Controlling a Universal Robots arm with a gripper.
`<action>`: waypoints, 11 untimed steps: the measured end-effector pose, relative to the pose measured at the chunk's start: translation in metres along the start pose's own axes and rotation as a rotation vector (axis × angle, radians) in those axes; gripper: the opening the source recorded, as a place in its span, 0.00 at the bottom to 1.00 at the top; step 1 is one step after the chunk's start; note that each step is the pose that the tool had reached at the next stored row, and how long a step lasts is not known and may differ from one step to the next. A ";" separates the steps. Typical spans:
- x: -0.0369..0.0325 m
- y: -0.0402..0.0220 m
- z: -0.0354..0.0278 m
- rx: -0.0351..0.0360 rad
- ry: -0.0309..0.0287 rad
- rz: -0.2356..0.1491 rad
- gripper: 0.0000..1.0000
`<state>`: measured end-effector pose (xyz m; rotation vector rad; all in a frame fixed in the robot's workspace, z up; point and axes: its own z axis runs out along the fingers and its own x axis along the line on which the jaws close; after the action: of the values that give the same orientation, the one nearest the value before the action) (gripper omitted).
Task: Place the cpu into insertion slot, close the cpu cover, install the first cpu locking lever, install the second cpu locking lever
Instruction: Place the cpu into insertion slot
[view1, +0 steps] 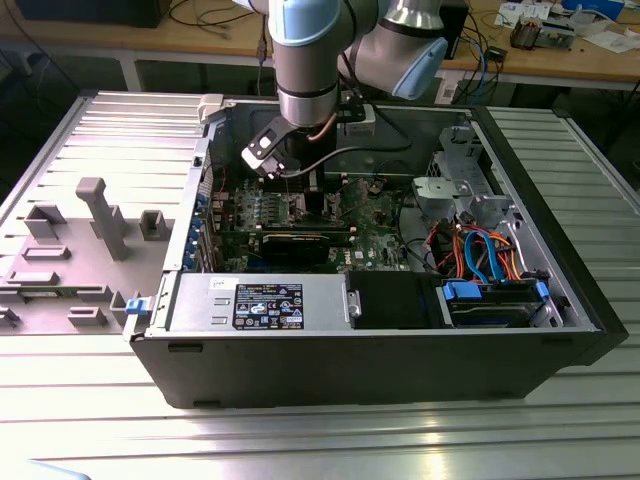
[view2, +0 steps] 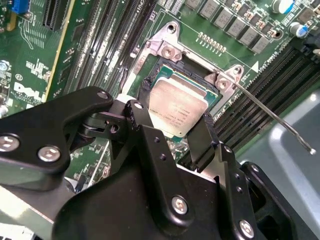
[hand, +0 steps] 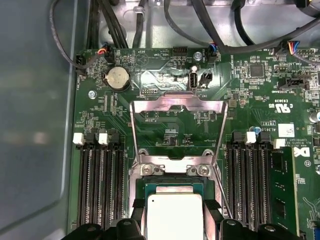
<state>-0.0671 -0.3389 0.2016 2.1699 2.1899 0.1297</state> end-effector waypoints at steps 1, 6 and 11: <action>0.0000 0.0002 0.0008 0.0002 0.0001 0.000 0.54; -0.0001 0.0009 0.0027 0.0024 -0.0006 0.007 0.54; -0.0002 0.0006 0.0051 0.0031 -0.0021 0.016 0.54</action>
<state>-0.0660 -0.3391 0.1965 2.1881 2.1738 0.1248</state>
